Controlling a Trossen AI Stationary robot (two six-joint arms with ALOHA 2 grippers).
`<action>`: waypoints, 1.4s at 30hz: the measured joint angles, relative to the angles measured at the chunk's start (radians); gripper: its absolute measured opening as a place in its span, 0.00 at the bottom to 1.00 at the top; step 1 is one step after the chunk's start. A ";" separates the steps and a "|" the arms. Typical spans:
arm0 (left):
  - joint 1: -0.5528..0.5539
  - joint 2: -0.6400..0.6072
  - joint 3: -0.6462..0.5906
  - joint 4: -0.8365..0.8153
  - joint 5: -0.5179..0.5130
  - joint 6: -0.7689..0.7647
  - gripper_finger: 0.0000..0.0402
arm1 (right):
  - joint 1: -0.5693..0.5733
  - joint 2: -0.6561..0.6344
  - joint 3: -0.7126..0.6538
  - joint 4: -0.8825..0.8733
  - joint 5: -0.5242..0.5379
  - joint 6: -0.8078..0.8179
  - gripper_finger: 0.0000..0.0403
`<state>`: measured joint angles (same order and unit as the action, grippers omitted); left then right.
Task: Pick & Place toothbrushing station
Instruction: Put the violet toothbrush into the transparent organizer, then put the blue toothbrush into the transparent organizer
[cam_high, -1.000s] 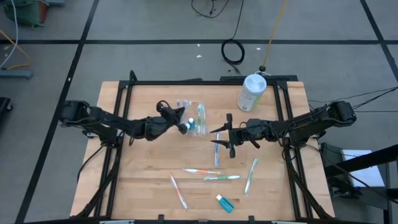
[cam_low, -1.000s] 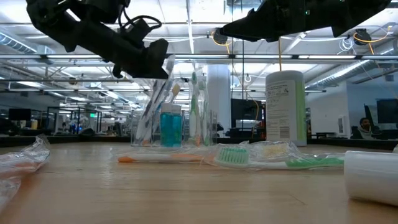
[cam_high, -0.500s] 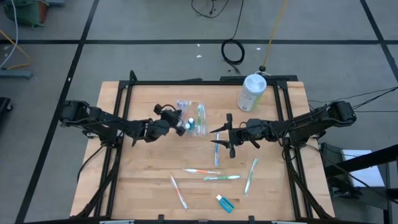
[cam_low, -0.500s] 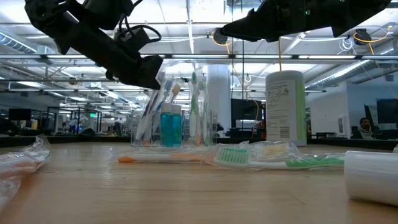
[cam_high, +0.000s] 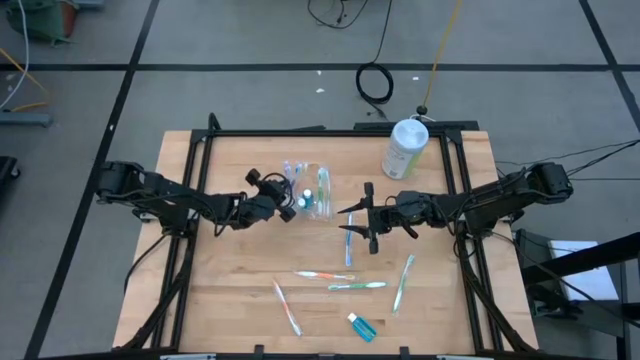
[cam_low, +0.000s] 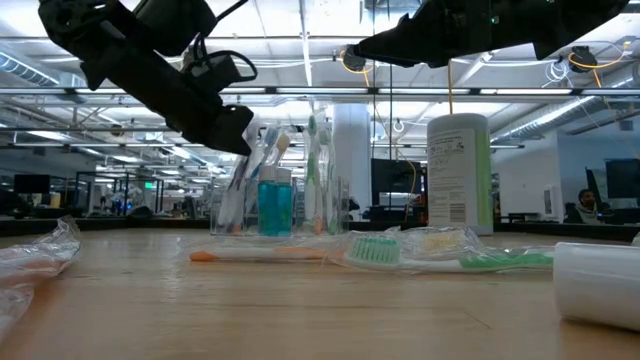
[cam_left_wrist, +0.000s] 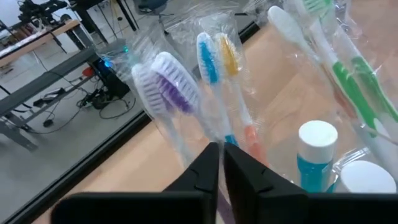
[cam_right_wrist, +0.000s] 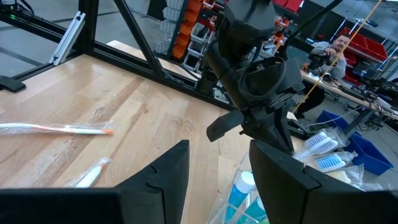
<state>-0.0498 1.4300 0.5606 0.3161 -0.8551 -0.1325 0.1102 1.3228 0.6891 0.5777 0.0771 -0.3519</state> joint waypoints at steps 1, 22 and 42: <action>0.000 0.000 0.000 0.000 0.000 -0.001 0.10 | 0.000 0.000 0.000 0.000 0.000 0.000 0.40; -0.101 -0.090 0.000 -0.017 0.000 0.038 0.49 | 0.000 0.000 0.000 -0.007 0.000 0.000 0.40; -0.227 -0.306 0.000 -0.028 0.101 0.137 0.49 | 0.005 0.000 0.000 -0.098 -0.004 0.052 0.40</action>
<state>-0.2767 1.1243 0.5606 0.2884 -0.7539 0.0043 0.1150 1.3228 0.6891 0.4796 0.0729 -0.2995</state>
